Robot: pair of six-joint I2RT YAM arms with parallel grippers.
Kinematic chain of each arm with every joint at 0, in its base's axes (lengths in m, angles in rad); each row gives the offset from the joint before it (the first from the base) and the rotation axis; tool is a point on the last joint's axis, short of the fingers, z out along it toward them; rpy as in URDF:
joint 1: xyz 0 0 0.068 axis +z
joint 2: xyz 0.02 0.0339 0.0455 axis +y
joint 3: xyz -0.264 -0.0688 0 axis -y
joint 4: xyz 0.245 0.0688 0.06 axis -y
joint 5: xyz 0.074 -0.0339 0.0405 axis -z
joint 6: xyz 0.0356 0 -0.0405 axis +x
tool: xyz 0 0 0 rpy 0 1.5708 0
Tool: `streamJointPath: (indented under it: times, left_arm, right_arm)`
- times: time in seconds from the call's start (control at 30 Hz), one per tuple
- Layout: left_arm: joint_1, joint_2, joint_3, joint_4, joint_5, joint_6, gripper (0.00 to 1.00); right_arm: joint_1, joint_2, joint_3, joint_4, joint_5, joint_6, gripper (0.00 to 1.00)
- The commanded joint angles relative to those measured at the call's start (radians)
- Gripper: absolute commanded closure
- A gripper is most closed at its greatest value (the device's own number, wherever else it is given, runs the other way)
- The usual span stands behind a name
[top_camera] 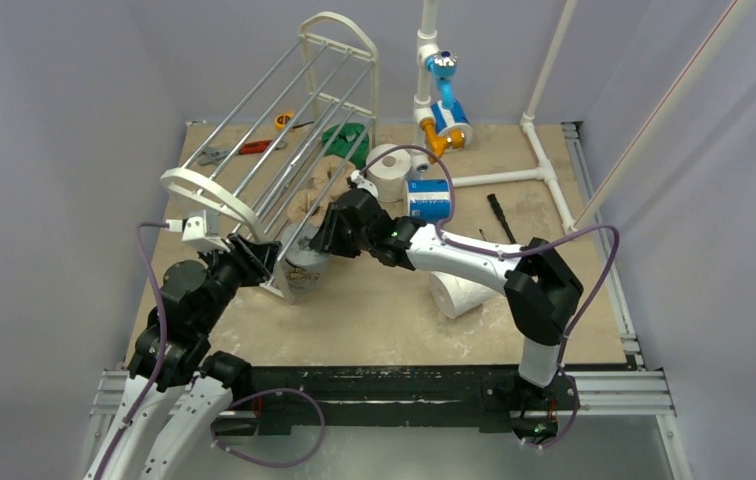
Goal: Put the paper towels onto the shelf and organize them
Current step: Place the paper towel on the shelf.
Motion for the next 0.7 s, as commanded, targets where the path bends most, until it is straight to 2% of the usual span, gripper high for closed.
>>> streamJointPath:
  times: [0.0,0.3,0.67]
  left_arm:
    - [-0.007,-0.005,-0.02,-0.064,0.052,-0.082,0.65]
    - [-0.007,-0.005,-0.028,-0.058,0.055,-0.084,0.65]
    - [-0.006,-0.015,-0.031,-0.062,0.056,-0.08,0.65]
  right_arm:
    - [0.003,0.022,0.016,0.1,-0.034,0.052,0.66]
    - [0.016,0.023,-0.037,0.203,-0.057,0.107,0.66]
    - [0.046,-0.029,-0.094,0.313,0.04,0.099,0.69]
